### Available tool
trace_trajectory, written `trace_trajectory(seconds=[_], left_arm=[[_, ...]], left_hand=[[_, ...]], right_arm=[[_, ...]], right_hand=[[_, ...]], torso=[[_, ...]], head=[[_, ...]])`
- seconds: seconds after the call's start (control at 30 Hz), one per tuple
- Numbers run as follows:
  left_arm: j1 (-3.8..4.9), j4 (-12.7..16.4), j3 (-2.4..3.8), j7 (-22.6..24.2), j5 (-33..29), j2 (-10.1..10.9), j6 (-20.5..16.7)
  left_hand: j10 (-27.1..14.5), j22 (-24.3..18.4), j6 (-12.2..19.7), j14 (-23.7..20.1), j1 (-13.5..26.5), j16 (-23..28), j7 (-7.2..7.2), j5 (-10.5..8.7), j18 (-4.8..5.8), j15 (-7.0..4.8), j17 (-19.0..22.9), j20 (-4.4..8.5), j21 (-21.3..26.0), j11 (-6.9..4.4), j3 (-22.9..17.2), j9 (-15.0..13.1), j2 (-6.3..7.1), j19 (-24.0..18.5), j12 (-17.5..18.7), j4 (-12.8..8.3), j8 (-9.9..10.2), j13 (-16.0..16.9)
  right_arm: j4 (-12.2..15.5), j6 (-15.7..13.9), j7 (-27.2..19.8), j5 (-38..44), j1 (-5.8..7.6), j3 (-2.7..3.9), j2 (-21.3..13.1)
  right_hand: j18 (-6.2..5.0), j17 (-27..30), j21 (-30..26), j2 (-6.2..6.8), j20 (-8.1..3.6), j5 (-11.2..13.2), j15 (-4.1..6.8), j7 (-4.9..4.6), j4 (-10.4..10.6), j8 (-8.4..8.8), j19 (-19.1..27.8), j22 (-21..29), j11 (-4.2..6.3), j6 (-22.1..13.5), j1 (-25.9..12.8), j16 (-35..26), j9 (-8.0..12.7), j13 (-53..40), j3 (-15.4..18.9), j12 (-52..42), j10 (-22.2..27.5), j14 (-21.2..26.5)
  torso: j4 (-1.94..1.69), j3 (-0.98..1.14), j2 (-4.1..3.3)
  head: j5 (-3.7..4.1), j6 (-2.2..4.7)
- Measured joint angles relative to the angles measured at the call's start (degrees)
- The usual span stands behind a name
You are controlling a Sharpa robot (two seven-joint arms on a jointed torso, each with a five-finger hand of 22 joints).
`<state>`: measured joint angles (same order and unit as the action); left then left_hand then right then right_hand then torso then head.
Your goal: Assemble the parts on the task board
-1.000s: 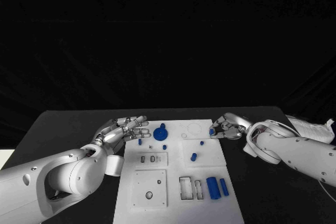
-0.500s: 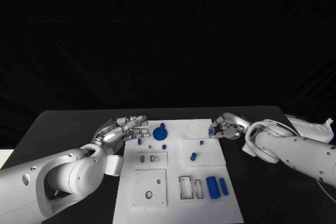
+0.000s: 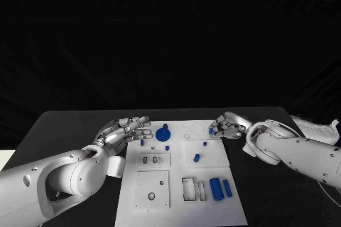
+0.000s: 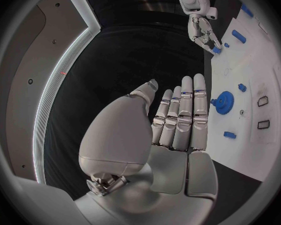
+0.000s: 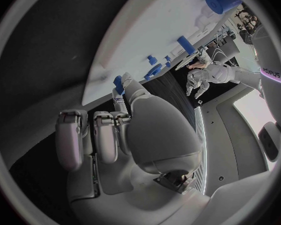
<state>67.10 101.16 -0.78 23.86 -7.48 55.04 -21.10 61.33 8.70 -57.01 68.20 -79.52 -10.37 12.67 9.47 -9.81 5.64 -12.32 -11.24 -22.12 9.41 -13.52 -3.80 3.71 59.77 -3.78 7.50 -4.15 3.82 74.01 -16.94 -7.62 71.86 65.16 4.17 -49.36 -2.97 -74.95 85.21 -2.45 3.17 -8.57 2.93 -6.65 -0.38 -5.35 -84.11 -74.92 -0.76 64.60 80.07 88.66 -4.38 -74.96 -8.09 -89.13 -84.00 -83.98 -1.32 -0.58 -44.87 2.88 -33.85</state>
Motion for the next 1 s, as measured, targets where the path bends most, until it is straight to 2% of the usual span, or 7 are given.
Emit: trace_trajectory(seconds=[0.1, 0.27, 0.47, 0.7, 0.87, 1.0], left_arm=[[0.0, -0.1, 0.0, 0.0, 0.0, 0.0, 0.0], [0.0, -0.9, 0.0, -0.2, -0.1, -0.1, 0.2], [0.0, -1.9, 0.0, -0.3, -0.3, -0.5, 0.3], [0.0, -2.7, -0.01, -0.3, -0.6, -0.9, 0.5], [0.0, -3.3, -0.01, -0.3, -0.8, -1.0, 0.5], [0.0, -3.6, -0.01, -0.3, -1.0, -1.1, 0.5]], left_hand=[[0.0, 0.0, 0.0, 0.0, 0.0, 0.0, 0.0, 0.0, 0.0, 0.0, 0.0, 0.0, 0.0, 0.0, 0.0, 0.0, 0.0, 0.0, 0.0, 0.0, 0.0, 0.0], [0.0, 0.0, 0.0, 0.0, 0.0, 0.2, 0.0, 0.0, 0.0, 0.0, 0.0, 0.0, 0.0, 0.0, 0.0, 0.0, 0.0, 0.0, 0.0, 0.0, 0.0, 0.0], [0.0, 0.0, 0.0, 0.0, 0.0, 0.2, 0.0, 0.0, 0.0, 0.0, 0.0, 0.12, 0.0, 0.0, 0.0, 0.0, 0.0, -0.1, 0.0, 0.0, 0.0, 0.0], [0.0, -0.1, 0.0, 0.0, 0.0, 0.2, 0.0, 0.0, 0.0, 0.0, -0.1, 0.2, 0.0, 0.0, 0.0, 0.0, 0.0, -0.2, 0.0, 0.0, 0.0, 0.0], [0.0, -0.1, 0.0, 0.0, 0.0, 0.2, 0.0, 0.0, 0.0, 0.0, -0.1, 0.2, 0.0, 0.0, 0.0, 0.0, 0.0, -0.2, 0.0, 0.0, 0.0, 0.0], [0.0, -0.1, 0.0, 0.0, 0.0, 0.2, 0.0, 0.0, 0.0, 0.0, 0.0, 0.2, 0.0, 0.0, 0.0, 0.0, 0.0, -0.2, 0.0, 0.0, 0.0, 0.0]], right_arm=[[2.2, -1.4, 0.4, 0.2, 0.32, 0.12, 0.0], [6.2, -3.7, 1.5, 1.6, 0.95, 0.29, 0.5], [8.6, -5.0, 3.7, 4.5, 1.01, 0.27, 3.6], [10.1, -4.6, 6.2, 8.6, -0.23, -0.16, 7.7], [10.4, -3.6, 7.9, 11.4, -1.76, -0.91, 10.5], [10.2, -2.6, 9.0, 13.1, -2.69, -1.2, 12.1]], right_hand=[[0.0, 0.0, 0.0, -0.64, -0.12, -0.7, 0.29, 0.0, 0.0, 0.01, 0.1, 0.0, 0.0, 0.0, -0.6, 0.0, 0.0, 0.0, -0.2, 0.0, 0.0, 0.0], [0.0, 0.0, 0.0, -0.97, -0.21, -0.9, 0.36, 0.0, -0.2, 0.03, 0.2, 0.0, 0.0, 0.0, -1.0, 0.0, 0.0, 0.0, -0.3, 0.0, 0.0, 0.0], [-0.01, 0.0, 0.0, -1.03, -0.21, -0.9, 0.36, -0.01, -0.2, 0.03, 0.2, 0.0, 0.0, 0.0, -1.1, 0.0, 0.0, 0.0, -0.3, 0.0, 0.0, 0.0], [-0.03, 0.0, 0.0, -1.1, -0.2, -0.9, 0.35, -0.01, -0.3, 0.04, 0.2, 0.0, -0.01, 0.0, -1.9, 0.0, 0.0, 0.0, -0.4, 0.0, 0.0, -0.1], [-0.03, 0.0, 0.0, -1.17, -0.2, -0.9, 0.35, -0.01, -0.3, 0.13, 0.2, 0.0, -0.01, 0.0, -2.1, 0.0, 0.0, 0.0, -0.5, 0.2, 0.0, -0.1], [-0.03, 0.0, 0.0, -1.14, -0.2, -0.9, 0.35, -0.01, -0.3, 0.33, 0.2, 0.0, -0.02, 0.0, -2.3, 0.0, 0.0, 0.0, -0.5, 0.2, 0.0, -0.1]], torso=[[0.0, -0.04, 0.02], [0.01, -0.08, 0.12], [-0.09, -0.23, 0.48], [-0.41, -0.46, 1.04], [-0.64, -0.63, 1.31], [-0.75, -0.77, 1.46]], head=[[-0.16, -0.02], [-0.49, -0.03], [-1.41, -0.59], [-3.07, -1.83], [-3.72, -2.52], [-4.15, -2.96]])
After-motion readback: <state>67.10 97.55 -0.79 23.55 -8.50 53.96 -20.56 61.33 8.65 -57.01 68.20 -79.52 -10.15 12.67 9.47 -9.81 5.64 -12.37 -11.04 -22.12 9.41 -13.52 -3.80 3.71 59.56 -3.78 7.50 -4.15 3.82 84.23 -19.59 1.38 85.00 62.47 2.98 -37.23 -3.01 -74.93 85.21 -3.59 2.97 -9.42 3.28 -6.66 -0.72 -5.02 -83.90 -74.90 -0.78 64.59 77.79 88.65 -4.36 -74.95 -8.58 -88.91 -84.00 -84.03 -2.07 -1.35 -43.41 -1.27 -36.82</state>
